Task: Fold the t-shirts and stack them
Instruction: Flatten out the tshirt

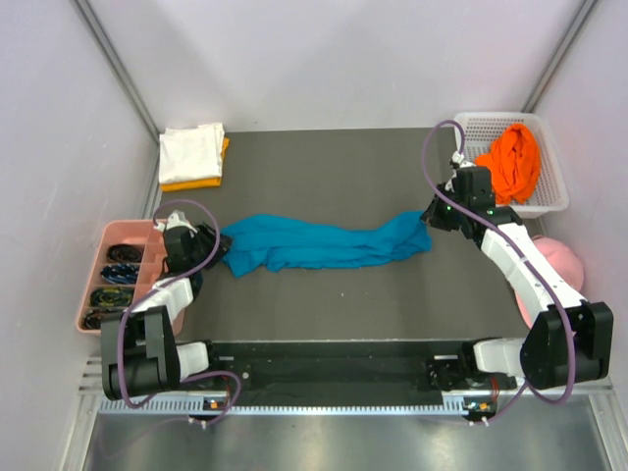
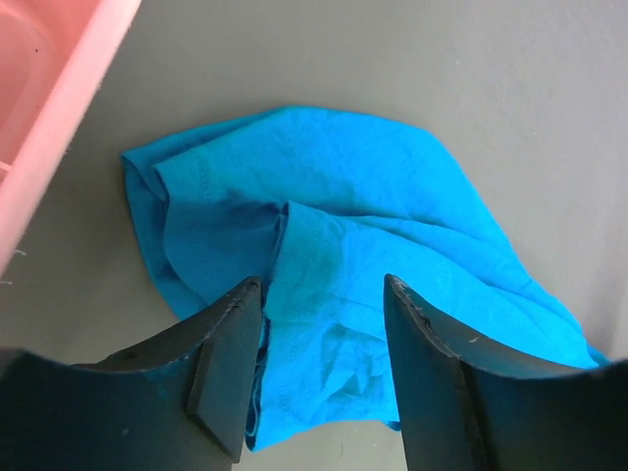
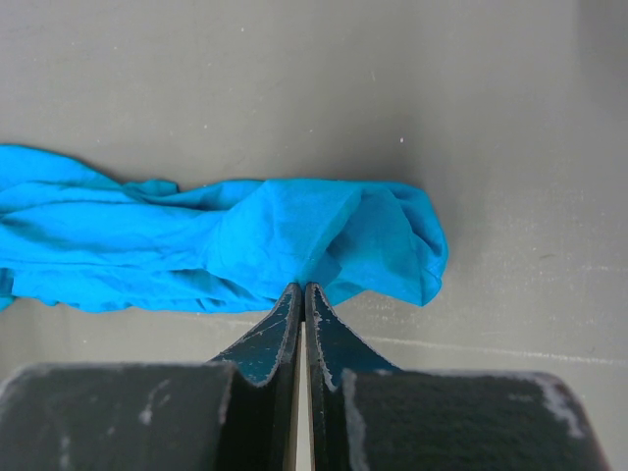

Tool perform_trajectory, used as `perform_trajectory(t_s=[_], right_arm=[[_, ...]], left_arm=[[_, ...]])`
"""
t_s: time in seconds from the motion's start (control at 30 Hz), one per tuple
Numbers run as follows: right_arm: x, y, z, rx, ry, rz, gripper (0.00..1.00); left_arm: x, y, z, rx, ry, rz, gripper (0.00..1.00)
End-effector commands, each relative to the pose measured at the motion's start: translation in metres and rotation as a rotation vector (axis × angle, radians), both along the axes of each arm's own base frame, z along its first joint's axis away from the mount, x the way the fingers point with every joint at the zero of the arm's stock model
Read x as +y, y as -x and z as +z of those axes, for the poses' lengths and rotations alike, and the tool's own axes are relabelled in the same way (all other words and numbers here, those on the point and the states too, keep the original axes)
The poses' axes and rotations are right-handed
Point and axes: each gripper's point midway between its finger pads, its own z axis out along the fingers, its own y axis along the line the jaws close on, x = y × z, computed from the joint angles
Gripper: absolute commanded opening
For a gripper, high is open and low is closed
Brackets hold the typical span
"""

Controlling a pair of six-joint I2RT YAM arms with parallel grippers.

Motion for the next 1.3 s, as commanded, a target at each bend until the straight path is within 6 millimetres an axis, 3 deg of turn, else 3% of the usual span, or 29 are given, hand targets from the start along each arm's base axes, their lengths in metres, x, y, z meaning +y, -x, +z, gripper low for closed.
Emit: perform_trajectory(t_s=[0.0,0.3,0.67,1.0,1.1,1.27], right_arm=[[0.001,-0.003,0.004,-0.017,0.006,0.010,0.00],[0.000,-0.003,0.004,-0.016,0.011,0.008,0.00],[0.000,-0.002,0.004,-0.015,0.010,0.009,0.00],[0.000,-0.002,0.004,-0.014,0.009,0.010,0.00],[0.000,-0.003,0.004,-0.017,0.007,0.009,0.00],[0.001,-0.003,0.007,-0.025,0.001,0.007,0.00]], left_arm=[[-0.001,-0.008,0.012,-0.065,0.012,-0.009,0.53],[-0.002,-0.008,0.006,-0.054,0.015,-0.011,0.34],[0.000,-0.008,0.003,-0.047,0.009,-0.007,0.30],[0.002,-0.007,0.001,-0.034,0.003,0.002,0.00],[0.002,-0.009,0.004,-0.029,0.006,0.002,0.00],[0.002,-0.019,0.031,-0.047,0.009,-0.001,0.00]])
